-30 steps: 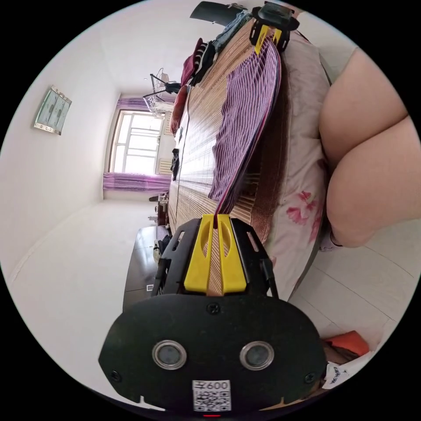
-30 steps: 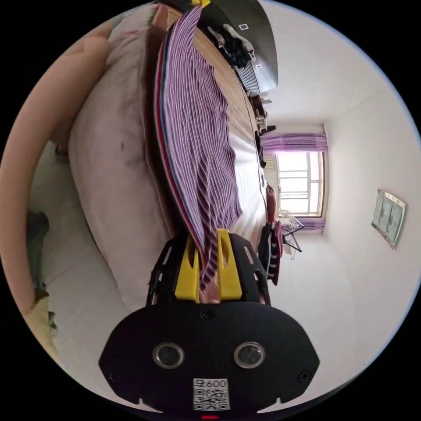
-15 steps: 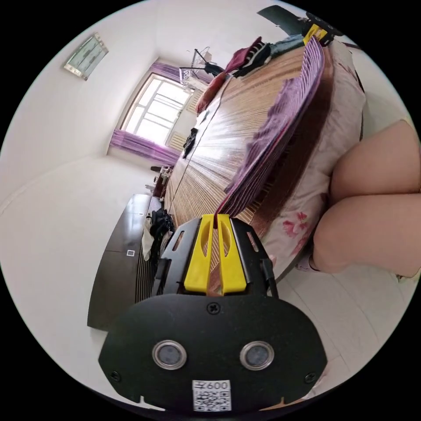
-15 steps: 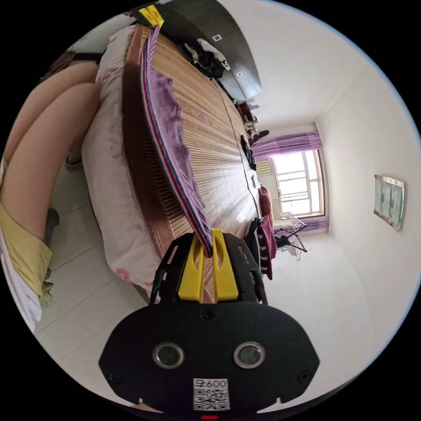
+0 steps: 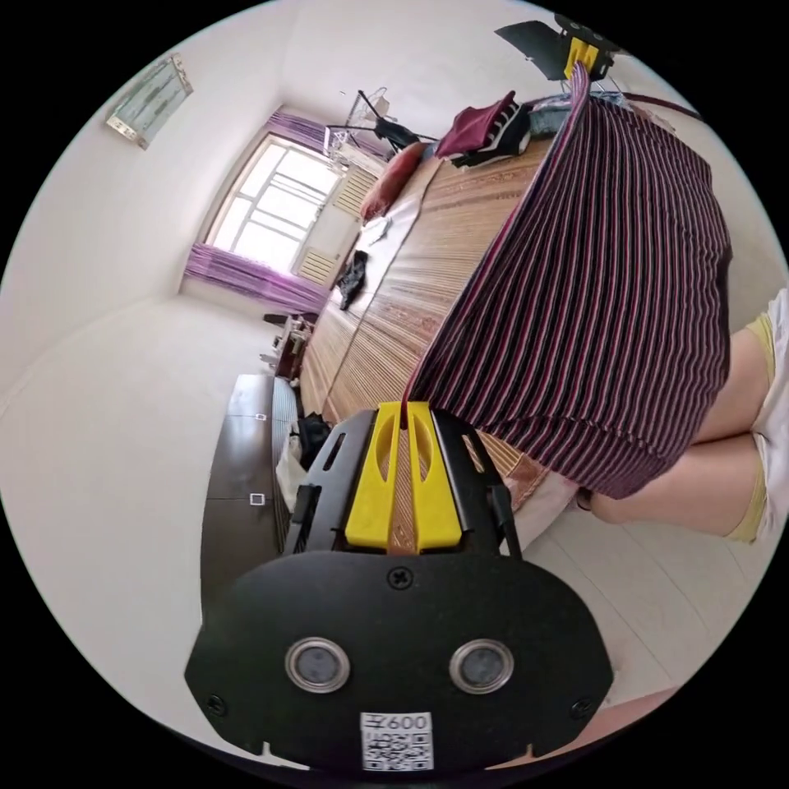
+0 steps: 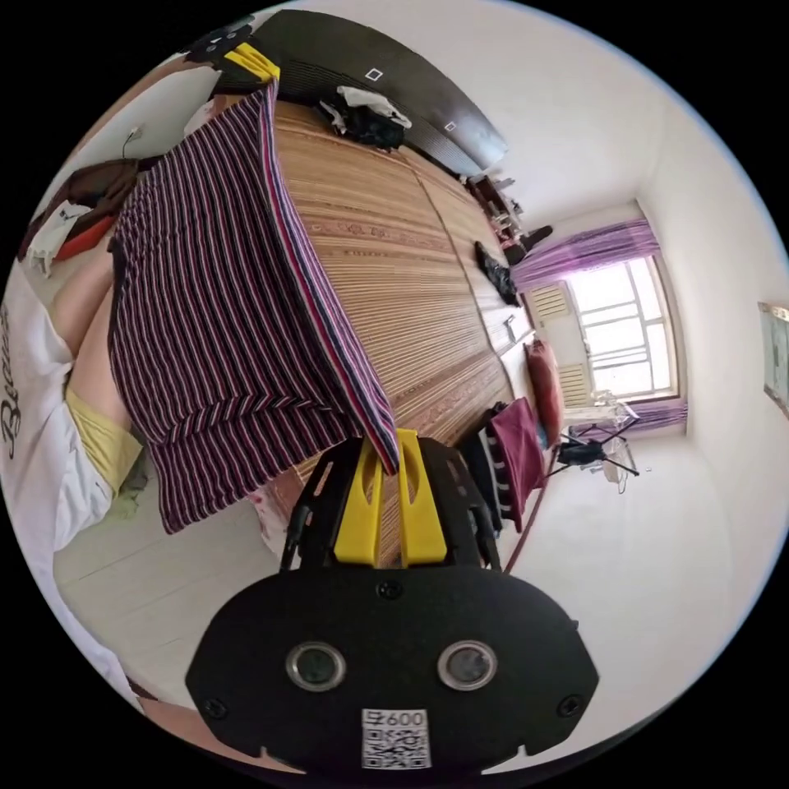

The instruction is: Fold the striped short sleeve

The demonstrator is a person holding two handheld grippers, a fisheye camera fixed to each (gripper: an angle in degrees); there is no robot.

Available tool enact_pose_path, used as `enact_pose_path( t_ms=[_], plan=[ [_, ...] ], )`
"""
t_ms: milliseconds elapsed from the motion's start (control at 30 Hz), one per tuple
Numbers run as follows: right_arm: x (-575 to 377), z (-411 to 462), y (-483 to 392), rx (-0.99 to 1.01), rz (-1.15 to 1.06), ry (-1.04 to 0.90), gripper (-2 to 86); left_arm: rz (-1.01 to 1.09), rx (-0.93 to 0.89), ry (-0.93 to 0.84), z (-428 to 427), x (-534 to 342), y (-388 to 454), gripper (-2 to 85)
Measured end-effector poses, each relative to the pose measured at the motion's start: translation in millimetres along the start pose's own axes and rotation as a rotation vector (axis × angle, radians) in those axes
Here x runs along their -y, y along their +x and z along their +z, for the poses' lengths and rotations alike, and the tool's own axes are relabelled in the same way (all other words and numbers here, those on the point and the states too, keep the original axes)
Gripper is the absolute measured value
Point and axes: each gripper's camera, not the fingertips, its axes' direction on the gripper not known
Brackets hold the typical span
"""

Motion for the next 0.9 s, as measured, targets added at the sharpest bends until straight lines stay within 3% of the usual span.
enact_pose_path(
  t_ms=[200,300,400,467,533,633,767,833,900],
  plan=[
    [141,193,129,0.384,0.216,-0.151,-0.8,-0.015,-0.252,-0.148,161,94,-11,2.3],
    [185,219,187,0.474,0.368,-0.120,-0.8,-0.120,-0.332,-0.197,214,117,-19,2.5],
    [220,218,239,0.536,0.472,-0.131,-0.8,-0.225,-0.352,-0.162,232,124,-42,3.2],
    [228,213,271,0.477,0.591,-0.163,-0.8,-0.334,-0.353,-0.147,235,123,-64,4.2],
    [231,200,296,0.417,0.681,-0.166,-0.9,-0.571,-0.308,-0.104,228,107,-106,6.9],
    [239,155,317,0.435,0.732,-0.025,-0.8,-0.805,-0.313,-0.024,203,75,-148,8.2],
    [273,101,321,0.617,0.749,0.212,-0.9,-0.747,-0.594,0.085,180,60,-158,4.7],
    [300,95,319,0.663,0.754,0.222,-0.9,-0.677,-0.820,0.052,180,58,-150,2.9],
    [338,94,313,0.651,0.757,0.198,-0.9,-0.646,-0.879,0.036,177,54,-142,2.5]
  ],
)
